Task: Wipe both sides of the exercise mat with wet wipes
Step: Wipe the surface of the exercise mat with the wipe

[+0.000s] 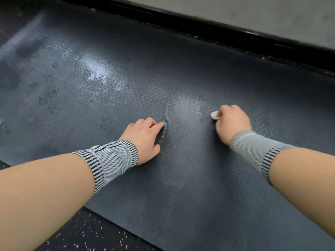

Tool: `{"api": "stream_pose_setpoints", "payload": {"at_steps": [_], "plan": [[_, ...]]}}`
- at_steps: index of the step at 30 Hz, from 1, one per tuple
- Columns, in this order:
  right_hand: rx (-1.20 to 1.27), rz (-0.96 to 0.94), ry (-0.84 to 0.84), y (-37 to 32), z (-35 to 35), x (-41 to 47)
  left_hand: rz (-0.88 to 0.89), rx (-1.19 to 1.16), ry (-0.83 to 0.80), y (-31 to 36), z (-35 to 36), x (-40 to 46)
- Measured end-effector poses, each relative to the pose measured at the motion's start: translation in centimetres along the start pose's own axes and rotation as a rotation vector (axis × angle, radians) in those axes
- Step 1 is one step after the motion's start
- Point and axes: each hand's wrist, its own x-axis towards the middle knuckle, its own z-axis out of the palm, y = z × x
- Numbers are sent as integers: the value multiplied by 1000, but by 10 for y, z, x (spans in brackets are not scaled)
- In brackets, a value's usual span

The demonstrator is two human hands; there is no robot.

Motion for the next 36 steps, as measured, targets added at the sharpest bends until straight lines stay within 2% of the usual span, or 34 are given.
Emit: {"api": "stream_pose_setpoints", "payload": {"at_steps": [2,4,7,9,12,13,15,18,20,22,24,26,27,29,32,33,34,36], "plan": [[52,-135,-83,-29,12,-19,-19,25,10,3,-2,5],[89,-382,-180,-57,22,-47,-42,47,13,6,-5,11],[23,-613,-260,-57,15,-49,-55,68,-17,5,-8,17],[-88,-520,-208,-33,5,-20,-50,75,-33,4,-11,19],[-31,-61,-7,7,-9,21,-45,69,-47,4,-13,21],[-7,30,28,8,-10,24,-45,64,-43,4,-14,23],[3,-17,-14,-13,-3,17,-47,45,-28,3,-15,27],[79,-392,-163,-57,15,-21,-43,5,39,3,-15,32],[71,-555,-237,-62,16,-29,-33,-27,78,1,-13,35],[-19,-501,-212,-42,8,-7,-33,-47,88,-1,-11,37],[-55,-271,-101,-15,-1,22,-34,-48,69,-3,-11,38],[15,-10,7,1,-7,37,-36,-47,55,-4,-10,38],[41,30,20,-4,-5,36,-40,-56,56,-4,-11,38],[86,-81,-49,-30,5,21,-50,-88,75,-2,-12,40],[113,-426,-169,-62,20,-11,-69,-114,118,1,-17,46],[98,-483,-169,-60,19,-8,-72,-116,122,2,-18,48],[55,-471,-154,-52,14,3,-75,-116,125,3,-19,50],[-11,-290,-91,-27,2,34,-77,-118,126,4,-20,53]]}}
